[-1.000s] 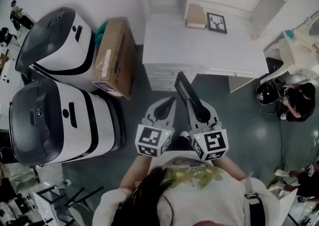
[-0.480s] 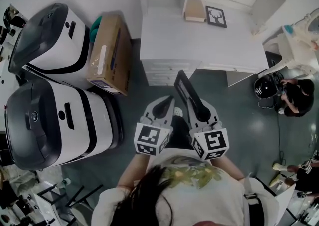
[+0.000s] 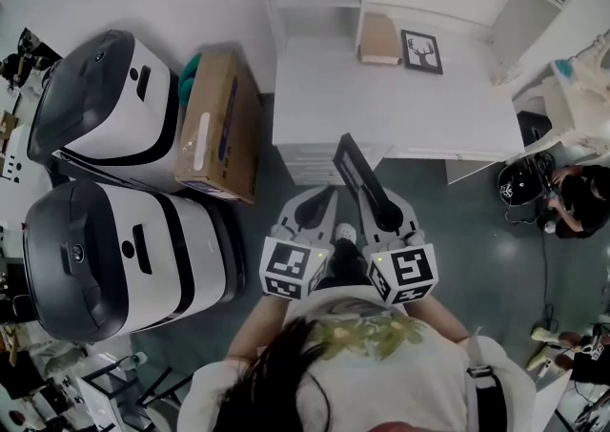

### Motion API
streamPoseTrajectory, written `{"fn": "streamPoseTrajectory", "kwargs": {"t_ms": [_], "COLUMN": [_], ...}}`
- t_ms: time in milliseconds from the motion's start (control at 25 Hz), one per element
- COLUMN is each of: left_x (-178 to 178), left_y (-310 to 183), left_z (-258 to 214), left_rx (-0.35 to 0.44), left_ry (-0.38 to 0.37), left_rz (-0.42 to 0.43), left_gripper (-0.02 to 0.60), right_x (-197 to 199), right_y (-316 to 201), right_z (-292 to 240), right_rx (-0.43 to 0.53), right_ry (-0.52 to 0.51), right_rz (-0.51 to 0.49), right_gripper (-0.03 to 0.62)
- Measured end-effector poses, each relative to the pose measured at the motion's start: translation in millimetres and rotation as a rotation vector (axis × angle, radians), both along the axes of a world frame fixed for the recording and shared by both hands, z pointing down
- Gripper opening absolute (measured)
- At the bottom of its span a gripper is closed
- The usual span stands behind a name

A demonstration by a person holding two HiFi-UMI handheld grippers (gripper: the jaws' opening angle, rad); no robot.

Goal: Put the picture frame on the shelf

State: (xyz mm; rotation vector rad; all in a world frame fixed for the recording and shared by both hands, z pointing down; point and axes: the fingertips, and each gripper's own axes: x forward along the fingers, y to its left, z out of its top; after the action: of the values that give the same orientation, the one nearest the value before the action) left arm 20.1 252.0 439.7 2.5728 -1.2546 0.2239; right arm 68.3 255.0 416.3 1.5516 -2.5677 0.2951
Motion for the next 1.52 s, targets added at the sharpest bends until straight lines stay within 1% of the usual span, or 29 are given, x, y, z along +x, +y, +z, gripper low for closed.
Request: {"fn": "streamPoseTrajectory", "kwargs": {"t_ms": [320, 560, 760, 880, 1000, 1240, 1520], "left_x": [12, 22, 36, 40, 39, 41, 33], "left_y": [-55, -96, -112, -113, -117, -126, -157], "left_z": [-10, -26, -34, -31, -29, -22, -13], "left_rx": [0.021, 0.065, 0.08, 0.068, 0.055, 0.037, 0.008], "left_ry": [-0.037, -0.025, 0.022, 0.011, -0.008, -0.011, -0.018], "left_rz": [-0.013, -0.053, -0.076, -0.082, -0.085, -0.08, -0.072], "left_gripper": [0.031, 0.031, 0.031, 0.031, 0.031, 0.031, 0.031], "right_x": [14, 33, 50, 53, 53, 52, 46], "right_y": [-56, -90, -105, -109, -113, -128, -158], "right_z": [3, -9, -12, -7, -8, -2, 0], "right_rx": [0.0, 0.035, 0.069, 0.05, 0.05, 0.037, 0.019], "right_ry": [-0.015, -0.025, 0.0, -0.008, -0.017, -0.026, -0.019], "right_rz": [-0.014, -0.028, -0.044, -0.052, -0.059, -0.05, -0.042], "right_gripper": [0.037, 0.037, 0.037, 0.037, 0.037, 0.037, 0.037]}}
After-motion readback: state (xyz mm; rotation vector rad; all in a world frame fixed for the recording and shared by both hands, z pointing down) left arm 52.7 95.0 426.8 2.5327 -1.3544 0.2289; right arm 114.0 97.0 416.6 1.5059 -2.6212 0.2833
